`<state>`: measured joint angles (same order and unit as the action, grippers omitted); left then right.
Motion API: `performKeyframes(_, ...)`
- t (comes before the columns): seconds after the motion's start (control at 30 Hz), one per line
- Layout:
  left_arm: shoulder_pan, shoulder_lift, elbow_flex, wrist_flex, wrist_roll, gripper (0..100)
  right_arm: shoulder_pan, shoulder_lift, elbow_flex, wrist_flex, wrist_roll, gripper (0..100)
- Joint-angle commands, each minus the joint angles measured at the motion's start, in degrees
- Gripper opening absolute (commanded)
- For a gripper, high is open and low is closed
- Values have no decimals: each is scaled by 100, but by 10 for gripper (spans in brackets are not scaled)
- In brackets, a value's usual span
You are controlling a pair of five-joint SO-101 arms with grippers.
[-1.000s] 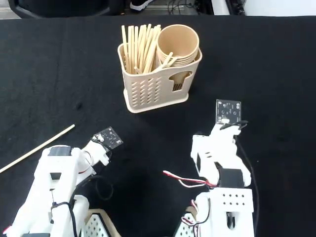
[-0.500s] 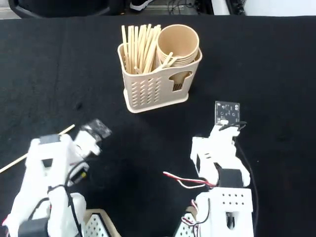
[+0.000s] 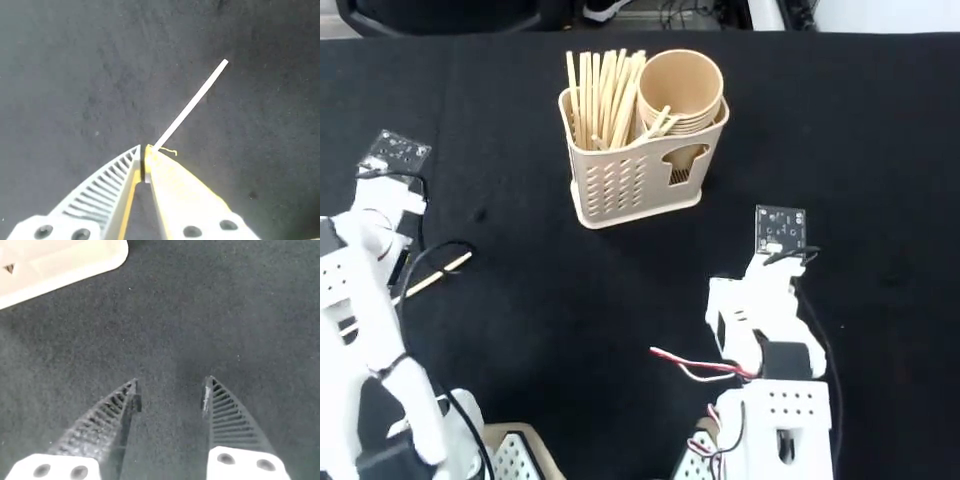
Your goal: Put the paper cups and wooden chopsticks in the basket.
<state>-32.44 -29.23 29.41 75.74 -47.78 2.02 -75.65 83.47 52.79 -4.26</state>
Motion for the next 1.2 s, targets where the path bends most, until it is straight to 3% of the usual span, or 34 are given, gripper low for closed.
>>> performKeyframes(0.0, -4, 615, -479, -105, -158, 33, 35, -48, -31, -105, -35, 208)
performKeyframes(0.17, 374, 2945, -2009, 501, -686, 33, 26, -48, -13, -88, -35, 208)
performKeyframes(0.33, 576, 5116, -3899, 1846, -2259, 30, 26, -48, 4, -79, -35, 208)
performKeyframes(0.47, 532, 5952, -4787, 2119, -2892, 32, 26, -48, 4, -79, -35, 208)
performKeyframes(1.17, 1147, 6479, -4822, 1336, -2831, 32, 26, -48, 4, -79, -26, 208)
